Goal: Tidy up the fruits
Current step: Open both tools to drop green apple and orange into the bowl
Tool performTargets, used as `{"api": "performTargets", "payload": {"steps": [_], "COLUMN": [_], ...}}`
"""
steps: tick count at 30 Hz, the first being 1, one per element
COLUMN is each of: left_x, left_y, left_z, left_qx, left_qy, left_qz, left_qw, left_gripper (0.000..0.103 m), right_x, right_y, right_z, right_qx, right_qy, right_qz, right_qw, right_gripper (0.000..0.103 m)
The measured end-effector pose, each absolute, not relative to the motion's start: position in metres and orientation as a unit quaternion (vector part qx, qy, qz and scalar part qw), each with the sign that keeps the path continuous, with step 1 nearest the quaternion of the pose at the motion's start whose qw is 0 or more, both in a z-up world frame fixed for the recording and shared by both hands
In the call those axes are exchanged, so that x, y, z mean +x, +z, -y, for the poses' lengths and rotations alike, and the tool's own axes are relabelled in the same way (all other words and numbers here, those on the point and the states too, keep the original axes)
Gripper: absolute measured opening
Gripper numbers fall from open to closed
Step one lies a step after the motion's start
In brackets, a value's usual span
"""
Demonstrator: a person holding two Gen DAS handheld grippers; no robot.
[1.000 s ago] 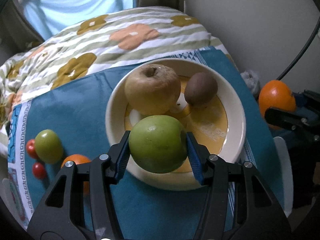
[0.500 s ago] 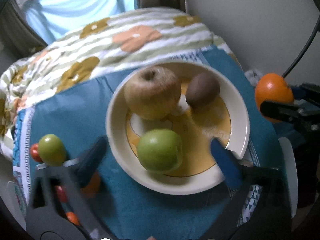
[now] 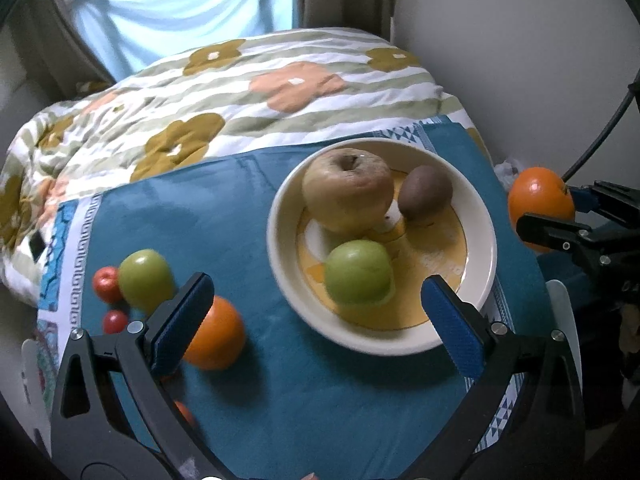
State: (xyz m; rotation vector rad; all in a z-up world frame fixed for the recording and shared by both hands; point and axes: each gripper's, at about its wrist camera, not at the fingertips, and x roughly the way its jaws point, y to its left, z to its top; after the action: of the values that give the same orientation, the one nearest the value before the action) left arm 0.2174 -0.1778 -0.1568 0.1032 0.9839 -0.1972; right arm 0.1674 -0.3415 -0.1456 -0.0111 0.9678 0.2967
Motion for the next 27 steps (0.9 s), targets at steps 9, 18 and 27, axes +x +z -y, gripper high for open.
{"api": "performTargets", "payload": {"steps": [9,18,27], "left_x": [0.197,0.184,0.175], "left_y": [-0.148,-0.162,-0.168], "left_z": [0.146,0.125,0.118], "left_qx": [0.044,0.016,0.011], "left_qy": [-0.056,-0.032,-0.024], "left_qz": [-0.475,-0.49,-0.498], "left_qw": [0.877,0.871,0.867], "left_gripper": [0.103,0.103,0.103], "right_x": [0.174,0.185,0.187], "right_y": [-0.16,-0.188,-0.186], "right_z": [0.311,0.294,0.303], "right_qx": [-0.039,-0.066,-0.038], "right_qy": [0.211,0.24,0.239], "right_qz": [-0.447,-0.458,-0.444], "right_qw": [0.868,0.853,0.862], "right_gripper": [0.058,0.058,0.074]}}
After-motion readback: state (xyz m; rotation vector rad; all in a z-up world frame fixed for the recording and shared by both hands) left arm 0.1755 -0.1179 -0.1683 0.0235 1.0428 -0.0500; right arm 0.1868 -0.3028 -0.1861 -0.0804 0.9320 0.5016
